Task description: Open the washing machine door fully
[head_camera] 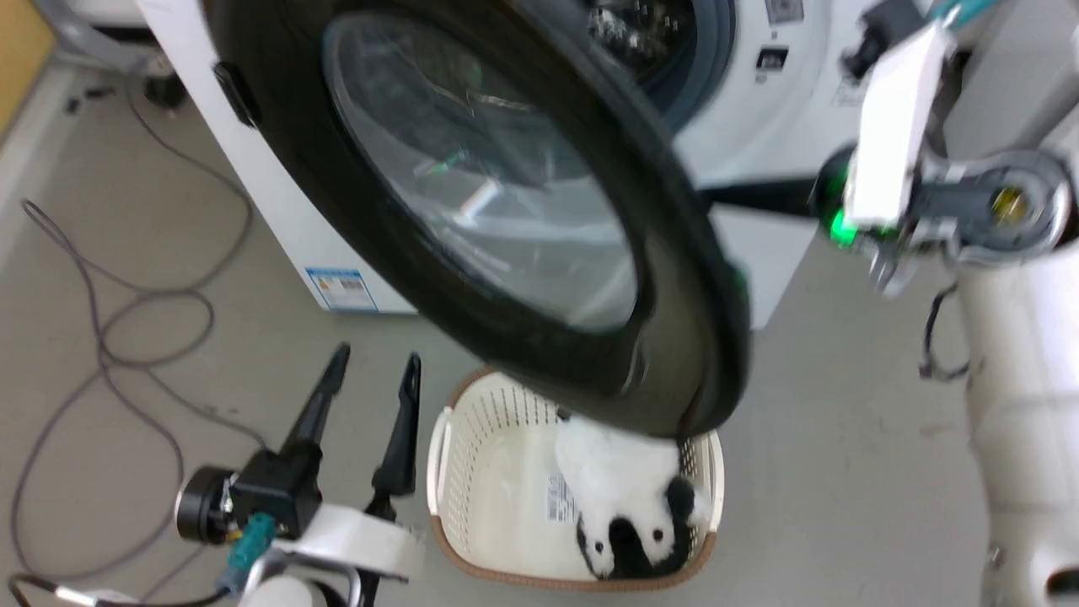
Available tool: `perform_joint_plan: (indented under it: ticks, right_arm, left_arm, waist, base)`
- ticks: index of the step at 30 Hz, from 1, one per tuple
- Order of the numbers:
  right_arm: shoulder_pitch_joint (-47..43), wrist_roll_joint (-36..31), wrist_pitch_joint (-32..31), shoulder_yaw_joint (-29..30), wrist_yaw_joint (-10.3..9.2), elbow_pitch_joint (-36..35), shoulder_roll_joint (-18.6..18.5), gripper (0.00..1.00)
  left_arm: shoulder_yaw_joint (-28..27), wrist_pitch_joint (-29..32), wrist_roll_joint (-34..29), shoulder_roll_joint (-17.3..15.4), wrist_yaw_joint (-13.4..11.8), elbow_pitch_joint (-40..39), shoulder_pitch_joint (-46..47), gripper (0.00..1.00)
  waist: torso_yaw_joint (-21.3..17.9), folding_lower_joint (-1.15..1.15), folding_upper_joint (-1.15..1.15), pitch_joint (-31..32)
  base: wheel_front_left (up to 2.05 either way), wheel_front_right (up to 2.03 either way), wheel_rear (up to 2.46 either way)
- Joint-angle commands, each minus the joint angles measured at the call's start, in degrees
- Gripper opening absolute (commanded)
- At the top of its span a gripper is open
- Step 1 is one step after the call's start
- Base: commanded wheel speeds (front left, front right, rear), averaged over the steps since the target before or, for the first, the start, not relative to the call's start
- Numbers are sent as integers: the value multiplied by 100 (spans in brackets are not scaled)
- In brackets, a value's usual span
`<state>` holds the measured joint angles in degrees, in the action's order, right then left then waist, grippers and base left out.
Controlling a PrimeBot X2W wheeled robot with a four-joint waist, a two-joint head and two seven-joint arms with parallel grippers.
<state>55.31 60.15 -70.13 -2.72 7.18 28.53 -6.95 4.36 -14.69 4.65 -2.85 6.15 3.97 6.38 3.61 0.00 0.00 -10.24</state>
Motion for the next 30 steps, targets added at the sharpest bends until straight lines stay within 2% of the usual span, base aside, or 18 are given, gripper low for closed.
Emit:
perform_joint_plan:
  ticks: [1, 8, 13, 22, 28, 29, 30]
  right_arm:
    - [-301, 85, -93, 10, 31, -164, 115, 0]
    - [-1217, 444, -355, 10, 31, -870, 361, 0]
    - [-1673, 773, -318, -272, 31, -1243, 402, 0]
    - [-2081, 1694, 479, -1329, 31, -1388, 406, 0]
    - [-2201, 1959, 1095, -1578, 31, -1304, 406, 0]
    - [-2237, 2001, 1265, -1565, 31, -1295, 406, 27]
    - [-2285, 2061, 1474, -1527, 31, -1311, 406, 95]
  left_arm:
    - [-13, -30, -58, -3, -21, 47, -130, 100]
    - [-29, -30, -124, -15, -12, 135, -419, 100]
    - [-35, -30, -118, -14, -16, 145, -524, 100]
    - [19, -30, -104, -11, -9, 168, -567, 100]
    - [12, -30, -89, -9, -20, 167, -558, 100]
    - [5, -30, -84, -9, -23, 167, -559, 100]
    - [3, -30, -79, -9, -25, 167, -557, 100]
  waist:
    - [78, 0, 0, 234]
    - [190, 0, 0, 496]
    - [226, 0, 0, 560]
    - [210, 0, 0, 541]
    - [155, 0, 0, 519]
    - [136, 0, 0, 515]
    - [121, 0, 0, 515]
  base:
    - [0, 0, 0]
    - [0, 0, 0]
    - [0, 0, 0]
    - [0, 0, 0]
    - [0, 0, 0]
    - [0, 0, 0]
    - [0, 0, 0]
